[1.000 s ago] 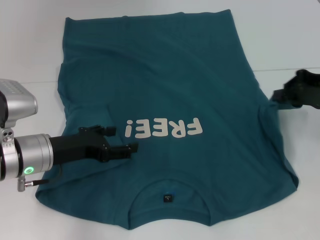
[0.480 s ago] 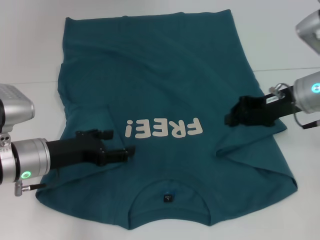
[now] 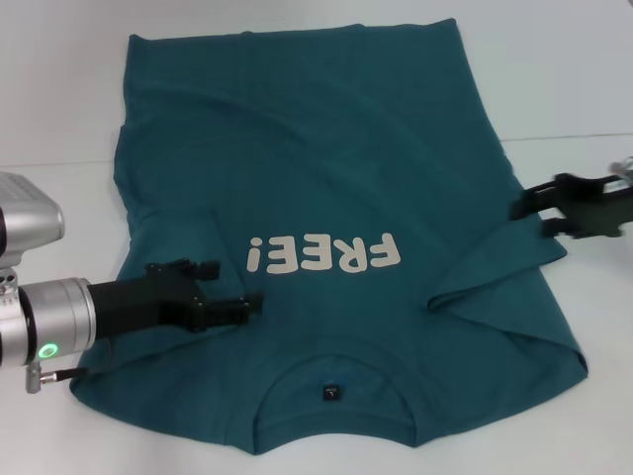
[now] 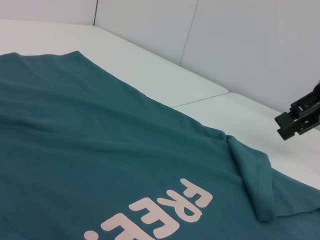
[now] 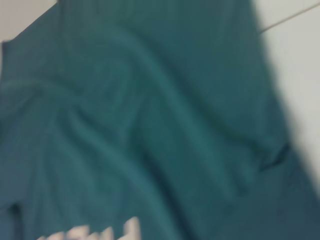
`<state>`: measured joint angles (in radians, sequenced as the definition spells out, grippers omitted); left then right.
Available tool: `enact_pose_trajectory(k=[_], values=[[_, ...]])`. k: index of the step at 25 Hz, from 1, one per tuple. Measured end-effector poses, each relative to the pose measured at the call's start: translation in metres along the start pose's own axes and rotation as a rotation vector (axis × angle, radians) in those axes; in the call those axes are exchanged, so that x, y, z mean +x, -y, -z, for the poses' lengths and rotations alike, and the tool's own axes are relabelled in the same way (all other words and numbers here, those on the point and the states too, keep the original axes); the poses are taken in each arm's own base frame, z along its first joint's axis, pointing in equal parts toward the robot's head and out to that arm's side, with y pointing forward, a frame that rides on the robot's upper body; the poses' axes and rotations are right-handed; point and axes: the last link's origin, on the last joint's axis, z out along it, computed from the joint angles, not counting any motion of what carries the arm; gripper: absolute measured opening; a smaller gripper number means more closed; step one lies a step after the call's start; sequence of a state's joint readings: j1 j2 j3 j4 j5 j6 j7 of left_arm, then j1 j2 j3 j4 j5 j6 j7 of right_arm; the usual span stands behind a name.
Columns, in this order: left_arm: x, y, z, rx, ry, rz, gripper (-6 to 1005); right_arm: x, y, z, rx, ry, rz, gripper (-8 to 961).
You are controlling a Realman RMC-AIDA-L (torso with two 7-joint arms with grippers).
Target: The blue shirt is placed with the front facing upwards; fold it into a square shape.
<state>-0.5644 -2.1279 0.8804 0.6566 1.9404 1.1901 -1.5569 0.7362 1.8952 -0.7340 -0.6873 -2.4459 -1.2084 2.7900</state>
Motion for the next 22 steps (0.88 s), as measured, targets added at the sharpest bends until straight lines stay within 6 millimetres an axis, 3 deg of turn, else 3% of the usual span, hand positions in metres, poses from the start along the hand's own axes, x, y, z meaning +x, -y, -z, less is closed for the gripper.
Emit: enact_pose_trajectory(k=[2, 13, 22], values=[[0.000, 0.000, 0.000, 0.000, 0.000, 0.000, 905, -0.004, 0.009, 0.003, 0.036, 0.033, 0.002, 613], [0.001, -0.001, -0.002, -0.005, 0.001, -0.004, 905, -0.012, 0.020, -0.013, 0.150, 0.117, 0.053, 706], [0.001, -0.002, -0.003, -0.007, 0.001, -0.004, 904, -0.010, 0.025, -0.022, 0.173, 0.138, 0.047, 707]])
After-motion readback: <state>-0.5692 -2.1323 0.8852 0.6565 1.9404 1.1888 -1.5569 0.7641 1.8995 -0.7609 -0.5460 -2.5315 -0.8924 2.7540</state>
